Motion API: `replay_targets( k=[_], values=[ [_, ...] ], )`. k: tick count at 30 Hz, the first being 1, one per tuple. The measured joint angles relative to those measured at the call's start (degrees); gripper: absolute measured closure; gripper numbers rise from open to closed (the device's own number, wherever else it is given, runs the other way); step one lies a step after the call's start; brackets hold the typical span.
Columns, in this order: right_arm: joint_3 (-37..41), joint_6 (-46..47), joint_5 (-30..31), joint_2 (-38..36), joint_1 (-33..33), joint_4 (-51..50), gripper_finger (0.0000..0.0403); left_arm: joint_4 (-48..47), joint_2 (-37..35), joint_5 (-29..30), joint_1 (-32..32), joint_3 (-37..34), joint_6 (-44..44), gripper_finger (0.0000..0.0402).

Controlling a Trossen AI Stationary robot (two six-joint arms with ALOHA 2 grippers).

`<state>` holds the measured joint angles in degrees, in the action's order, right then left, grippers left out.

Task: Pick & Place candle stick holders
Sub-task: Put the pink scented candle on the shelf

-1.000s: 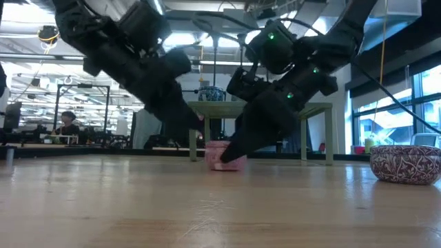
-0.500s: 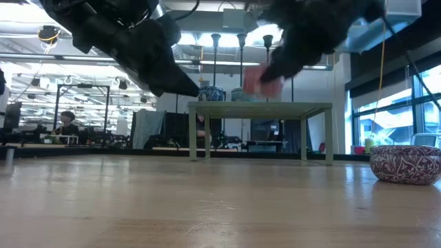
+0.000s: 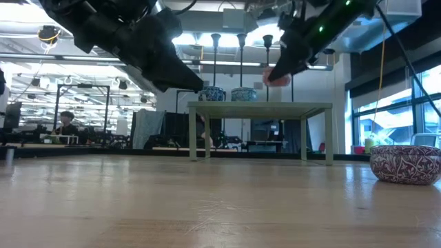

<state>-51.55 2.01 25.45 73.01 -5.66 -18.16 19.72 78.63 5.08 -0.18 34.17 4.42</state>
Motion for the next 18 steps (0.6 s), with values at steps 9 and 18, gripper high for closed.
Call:
replay_targets(
  k=[9,18],
  values=[
    [0.07,-3.58,-6.43,2.36,-7.26,1.47,0.0087,0.69,0.00,0.85,0.06,0.00,-3.28,0.0318],
    [0.02,-7.35,-11.13,3.17,-10.77,4.55,0.0087,0.68,0.00,0.87,0.06,0.00,-3.25,0.0318]
  ],
)
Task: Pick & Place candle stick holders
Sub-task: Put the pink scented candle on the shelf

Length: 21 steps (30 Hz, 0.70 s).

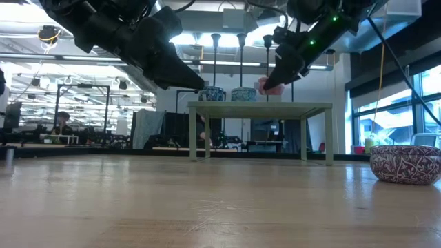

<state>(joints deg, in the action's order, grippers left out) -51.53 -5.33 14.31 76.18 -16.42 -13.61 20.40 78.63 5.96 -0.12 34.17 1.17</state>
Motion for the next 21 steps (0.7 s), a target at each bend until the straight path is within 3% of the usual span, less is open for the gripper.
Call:
replay_targets(
  k=[5,21],
  values=[
    [-0.01,0.14,-2.55,0.39,-1.51,0.57,0.0086,-0.02,0.00,0.00,0.00,0.00,0.00,0.0318],
    [0.00,-3.03,-0.40,0.37,-1.47,0.90,0.0086,-0.04,0.00,-0.02,-0.17,0.00,0.13,0.0318]
  ],
)
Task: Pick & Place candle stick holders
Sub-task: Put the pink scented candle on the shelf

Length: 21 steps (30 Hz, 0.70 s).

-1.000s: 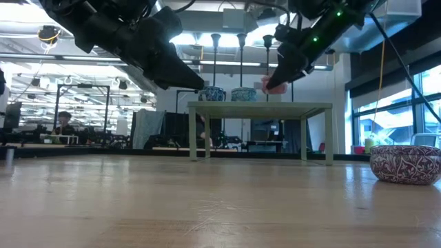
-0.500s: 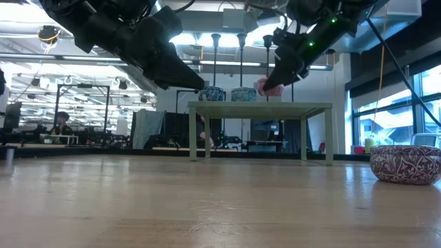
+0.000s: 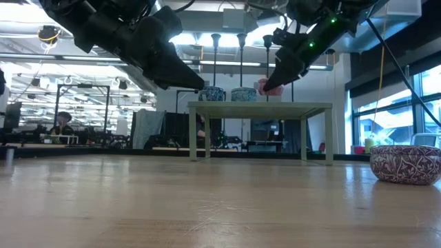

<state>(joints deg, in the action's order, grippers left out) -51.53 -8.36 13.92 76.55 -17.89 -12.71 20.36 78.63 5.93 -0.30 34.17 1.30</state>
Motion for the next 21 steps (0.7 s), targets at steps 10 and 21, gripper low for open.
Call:
replay_targets(
  k=[10,21],
  values=[
    [-0.02,2.93,-4.05,0.08,-0.13,-2.07,0.0086,-0.02,0.00,0.00,0.00,0.00,0.38,0.0318],
    [0.00,0.50,-0.87,0.22,-0.22,-2.51,0.0086,-0.02,0.00,-0.02,0.00,0.00,0.46,0.0318]
  ],
)
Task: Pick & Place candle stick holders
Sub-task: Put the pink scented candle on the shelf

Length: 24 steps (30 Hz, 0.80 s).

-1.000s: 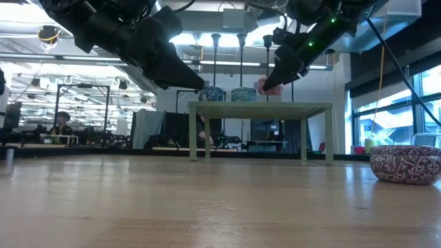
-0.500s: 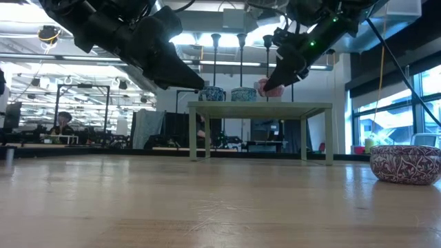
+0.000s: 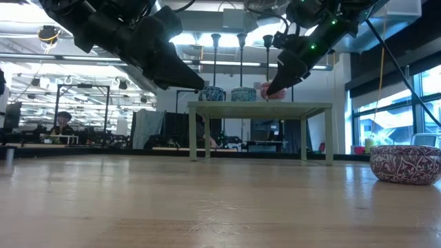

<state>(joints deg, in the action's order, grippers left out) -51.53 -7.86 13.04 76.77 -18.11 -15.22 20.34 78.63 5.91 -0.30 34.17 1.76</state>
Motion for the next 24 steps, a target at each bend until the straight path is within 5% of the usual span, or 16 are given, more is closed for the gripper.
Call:
replay_targets(
  k=[24],
  values=[
    [0.00,-0.26,-0.22,0.04,0.04,-0.42,0.0086,0.00,0.00,0.02,0.00,0.00,0.00,0.0318]
  ],
)
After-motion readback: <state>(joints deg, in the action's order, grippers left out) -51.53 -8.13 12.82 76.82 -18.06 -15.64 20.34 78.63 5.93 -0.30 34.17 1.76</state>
